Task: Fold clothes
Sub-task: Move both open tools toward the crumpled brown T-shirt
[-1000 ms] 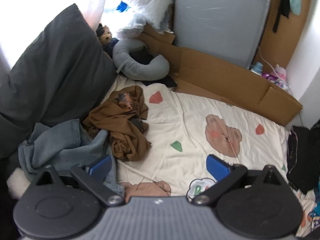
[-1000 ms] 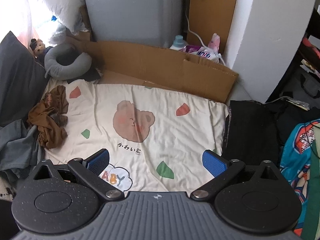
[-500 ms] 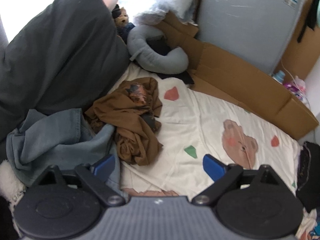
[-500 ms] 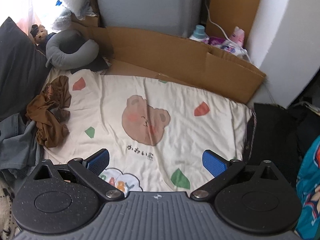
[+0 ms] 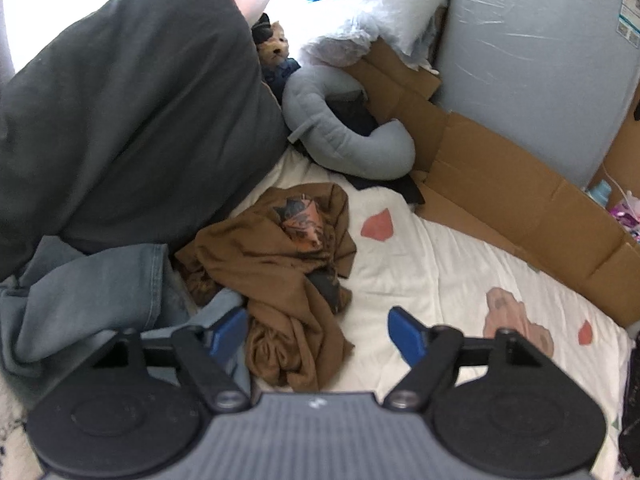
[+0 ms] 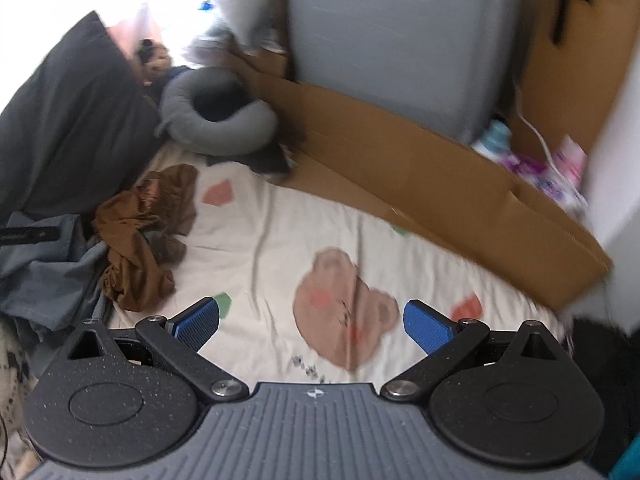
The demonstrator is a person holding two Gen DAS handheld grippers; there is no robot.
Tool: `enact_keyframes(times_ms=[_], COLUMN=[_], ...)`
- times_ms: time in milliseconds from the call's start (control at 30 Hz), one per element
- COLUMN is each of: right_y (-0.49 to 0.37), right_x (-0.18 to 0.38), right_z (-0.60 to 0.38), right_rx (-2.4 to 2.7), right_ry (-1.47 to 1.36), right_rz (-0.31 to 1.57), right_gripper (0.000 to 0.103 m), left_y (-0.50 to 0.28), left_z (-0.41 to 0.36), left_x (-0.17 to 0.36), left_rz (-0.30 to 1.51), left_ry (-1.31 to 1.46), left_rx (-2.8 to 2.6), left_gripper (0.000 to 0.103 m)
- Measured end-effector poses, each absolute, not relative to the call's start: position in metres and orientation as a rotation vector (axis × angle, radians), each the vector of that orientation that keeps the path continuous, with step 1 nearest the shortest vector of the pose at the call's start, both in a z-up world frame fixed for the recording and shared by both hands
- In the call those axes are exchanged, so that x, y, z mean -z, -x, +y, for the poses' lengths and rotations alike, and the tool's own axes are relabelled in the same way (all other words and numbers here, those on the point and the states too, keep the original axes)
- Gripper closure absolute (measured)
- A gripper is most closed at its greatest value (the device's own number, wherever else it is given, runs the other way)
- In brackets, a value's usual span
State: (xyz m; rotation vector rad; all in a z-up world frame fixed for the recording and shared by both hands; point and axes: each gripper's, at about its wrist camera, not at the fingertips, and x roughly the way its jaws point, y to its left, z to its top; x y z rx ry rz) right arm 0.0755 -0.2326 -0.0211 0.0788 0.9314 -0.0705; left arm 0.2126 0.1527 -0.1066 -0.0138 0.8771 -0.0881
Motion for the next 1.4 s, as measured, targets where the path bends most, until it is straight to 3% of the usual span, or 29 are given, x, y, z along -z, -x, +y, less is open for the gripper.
enact_keyframes(times_ms=[100, 267, 667, 800, 1033, 1267, 1333, 1367, 1400], right_y=[-0.087, -0.103, -0.123, -0.130, -0.143, -0.148, -0.148, -0.148, -0.148], right_x=[0.035, 0.069, 0.151, 0.175, 0.207, 0.223, 0.226, 0.227, 0.229], right_z=[-0.231, -0.226, -0.202, -0.195, -0.185, -0.180, -0.178, -0.177, -0.176], right_rx=[0.012, -0.072, -0.214, -0.229, -0.256, -0.280, -0.287, -0.290, -0.293], right_ry=[-0.043, -0.056, -0.018, -0.033, -0.064, -0.110, -0.118, -0.123, -0.127], right_rz=[0.895, 0.894, 0.874, 0.882, 0.882, 0.898, 0.903, 0.905, 0.907], right_gripper=[0.002, 0.007, 0.007, 0.007, 0.008, 0.009, 0.009, 0.009, 0.009], left_y=[-0.220, -0.228, -0.237, -0.239, -0.244, -0.250, -0.250, -0.250, -0.248], left_z=[0.153, 0.153, 0.152, 0.146, 0.138, 0.144, 0.147, 0.148, 0.149], left_x=[0.125, 0.160, 0.247, 0.266, 0.295, 0.316, 0.319, 0.320, 0.319], left_rz=[0.870, 0.876, 0.892, 0.906, 0.944, 1.003, 1.016, 1.021, 1.020], left_ry=[0.029, 0.027, 0.049, 0.052, 0.039, 0.065, 0.068, 0.069, 0.069], left_rx=[0.081, 0.061, 0.055, 0.069, 0.060, 0.021, 0.010, 0.002, -0.007], left_gripper=[0.031, 0.031, 0.029, 0.039, 0.039, 0.067, 0.081, 0.093, 0.097])
